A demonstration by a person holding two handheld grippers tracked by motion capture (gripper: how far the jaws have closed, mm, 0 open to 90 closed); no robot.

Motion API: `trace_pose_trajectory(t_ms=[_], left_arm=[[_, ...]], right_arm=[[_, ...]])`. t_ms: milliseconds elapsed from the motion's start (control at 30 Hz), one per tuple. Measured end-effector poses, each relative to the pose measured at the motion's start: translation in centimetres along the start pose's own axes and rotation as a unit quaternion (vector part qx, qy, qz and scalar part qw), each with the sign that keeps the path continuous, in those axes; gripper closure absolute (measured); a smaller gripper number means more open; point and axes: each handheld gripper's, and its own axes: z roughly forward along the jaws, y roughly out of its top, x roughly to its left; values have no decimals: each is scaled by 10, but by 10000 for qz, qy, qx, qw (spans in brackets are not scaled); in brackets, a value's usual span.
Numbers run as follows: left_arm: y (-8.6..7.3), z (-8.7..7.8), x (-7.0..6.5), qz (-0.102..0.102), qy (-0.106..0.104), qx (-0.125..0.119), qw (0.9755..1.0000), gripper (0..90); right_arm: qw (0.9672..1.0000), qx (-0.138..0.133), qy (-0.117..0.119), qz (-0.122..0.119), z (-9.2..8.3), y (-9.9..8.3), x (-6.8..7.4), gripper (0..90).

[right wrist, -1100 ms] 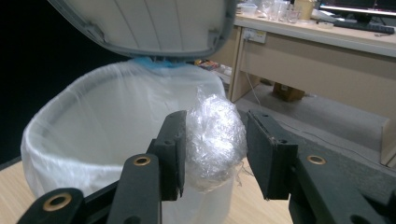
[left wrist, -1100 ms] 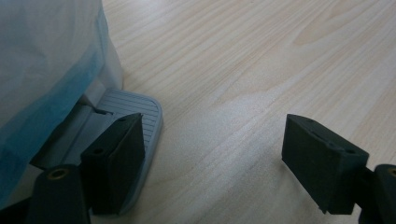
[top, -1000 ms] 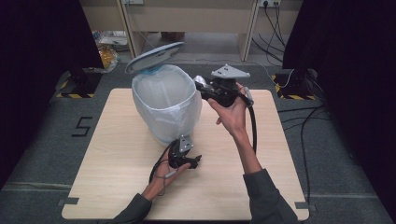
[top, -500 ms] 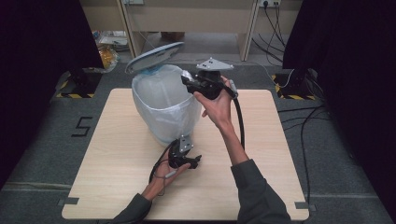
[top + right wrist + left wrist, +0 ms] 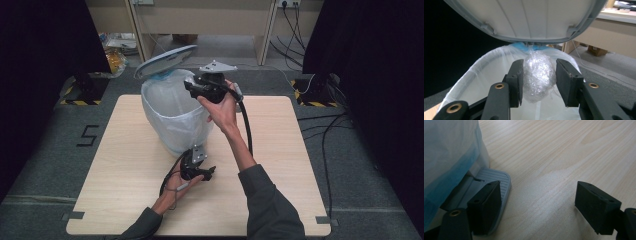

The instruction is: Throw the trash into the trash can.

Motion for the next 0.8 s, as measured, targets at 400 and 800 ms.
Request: trace_pose_trajectory(t_ms=[400,800], left_arm=[[0,0,0,-1,-11,-8,10000,208],[0,1,-1,108,68,19,9999,207]], right_arm=[[9998,173,70,-25,14,-5,4,581],[9999,107,71,90,8,-2,2,456]])
